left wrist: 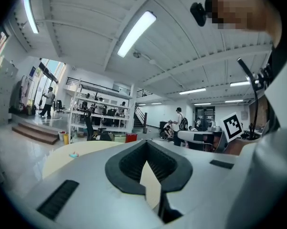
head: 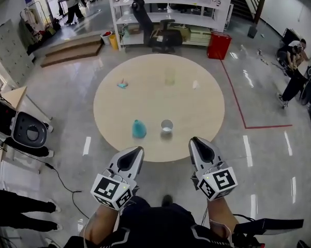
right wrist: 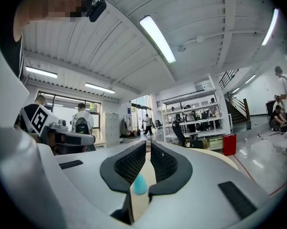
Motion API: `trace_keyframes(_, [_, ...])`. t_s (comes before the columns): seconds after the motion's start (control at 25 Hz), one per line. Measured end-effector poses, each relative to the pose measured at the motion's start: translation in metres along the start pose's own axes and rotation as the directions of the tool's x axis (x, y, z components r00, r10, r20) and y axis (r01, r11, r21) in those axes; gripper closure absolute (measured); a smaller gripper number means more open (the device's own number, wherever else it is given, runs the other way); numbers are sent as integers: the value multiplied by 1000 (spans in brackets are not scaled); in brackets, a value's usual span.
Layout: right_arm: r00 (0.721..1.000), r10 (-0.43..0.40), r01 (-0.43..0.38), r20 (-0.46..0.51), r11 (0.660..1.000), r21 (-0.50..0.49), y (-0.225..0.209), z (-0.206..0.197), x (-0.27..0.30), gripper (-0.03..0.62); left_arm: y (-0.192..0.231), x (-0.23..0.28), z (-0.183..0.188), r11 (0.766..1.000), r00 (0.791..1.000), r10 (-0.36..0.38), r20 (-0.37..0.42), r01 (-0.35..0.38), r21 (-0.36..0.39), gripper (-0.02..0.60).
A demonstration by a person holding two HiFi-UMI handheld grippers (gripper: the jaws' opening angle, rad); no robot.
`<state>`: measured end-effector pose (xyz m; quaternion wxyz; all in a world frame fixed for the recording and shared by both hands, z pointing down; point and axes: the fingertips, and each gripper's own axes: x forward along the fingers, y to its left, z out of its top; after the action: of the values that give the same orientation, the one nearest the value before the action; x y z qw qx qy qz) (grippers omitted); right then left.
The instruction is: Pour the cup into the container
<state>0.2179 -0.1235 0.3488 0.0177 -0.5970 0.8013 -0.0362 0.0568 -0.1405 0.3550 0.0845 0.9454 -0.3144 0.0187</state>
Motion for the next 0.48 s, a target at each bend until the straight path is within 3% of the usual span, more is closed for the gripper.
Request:
trace_keyframes(0.12, [1000,0,0,-7,1000,-12,-11,0,42,528,36,27,5,1000,1000,11,4,-11,-11,581])
trace_keyframes(0.48, [996,-75,74,-42,997,-30,-23,-26,119,418,124,75,7,997,997,-81,1,81,-15,581])
